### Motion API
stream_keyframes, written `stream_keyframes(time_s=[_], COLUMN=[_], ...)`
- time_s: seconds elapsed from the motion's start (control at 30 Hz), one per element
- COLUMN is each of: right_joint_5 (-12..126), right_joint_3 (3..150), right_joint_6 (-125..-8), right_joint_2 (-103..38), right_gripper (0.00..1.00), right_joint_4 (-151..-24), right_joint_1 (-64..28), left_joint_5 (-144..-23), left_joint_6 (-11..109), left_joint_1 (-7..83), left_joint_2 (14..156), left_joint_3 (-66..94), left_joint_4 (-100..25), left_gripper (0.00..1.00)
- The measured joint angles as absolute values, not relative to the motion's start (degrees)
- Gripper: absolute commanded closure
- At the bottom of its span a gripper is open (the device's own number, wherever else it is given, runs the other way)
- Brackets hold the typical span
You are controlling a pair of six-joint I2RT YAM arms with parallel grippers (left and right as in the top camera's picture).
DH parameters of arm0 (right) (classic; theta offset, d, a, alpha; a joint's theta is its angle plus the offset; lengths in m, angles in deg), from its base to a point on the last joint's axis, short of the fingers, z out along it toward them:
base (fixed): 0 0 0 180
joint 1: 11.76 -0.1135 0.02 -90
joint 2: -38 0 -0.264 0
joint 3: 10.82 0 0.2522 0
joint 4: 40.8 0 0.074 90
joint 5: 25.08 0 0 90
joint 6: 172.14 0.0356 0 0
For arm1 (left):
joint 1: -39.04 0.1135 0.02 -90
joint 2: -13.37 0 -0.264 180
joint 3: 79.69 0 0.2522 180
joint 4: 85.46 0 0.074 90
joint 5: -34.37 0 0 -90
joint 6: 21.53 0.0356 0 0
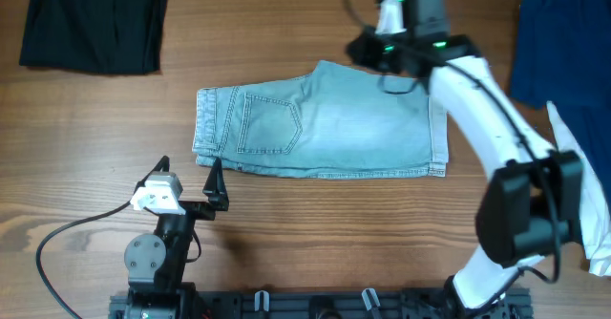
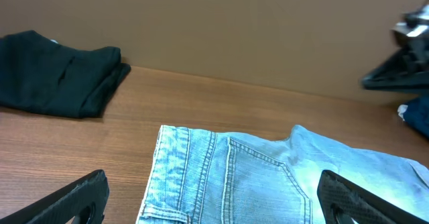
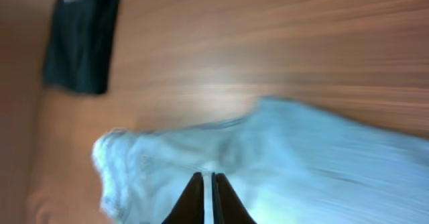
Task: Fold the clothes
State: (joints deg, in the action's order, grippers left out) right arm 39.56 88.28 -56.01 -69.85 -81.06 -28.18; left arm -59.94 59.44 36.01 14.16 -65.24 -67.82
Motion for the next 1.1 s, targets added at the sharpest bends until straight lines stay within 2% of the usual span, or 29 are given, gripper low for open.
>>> stream_keyframes(time_s=[0.2, 0.47, 0.7, 1.1], right_joint_5=[36.4, 25.3, 20.8, 22.3], right_joint_3=[88.3, 88.3, 88.3, 88.6], right_joint_6=[-50.8, -44.3, -42.1, -37.9], right_joint_2=[-76.7, -85.7, -89.6, -96.3], right_gripper=[0.96, 0.96, 0.95, 0.96], right_joint_4=[-71.1, -57.4, -55.7, -55.7], right_joint_1=[-36.5, -42.0, -45.3, -45.5], left_joint_5=[-60.0, -59.9, -60.0, -60.0], left_joint_6=[59.4, 59.5, 59.5, 59.4], left_joint_1=[36.0, 36.0, 36.0, 36.0], left_joint_2=[14.2, 14.2, 14.2, 14.2], left_joint_3=[-65.2, -65.2, -65.2, -65.2], left_joint_4=[-67.8, -67.8, -67.8, -67.8], left_gripper=[0.0, 0.0, 0.0, 0.0])
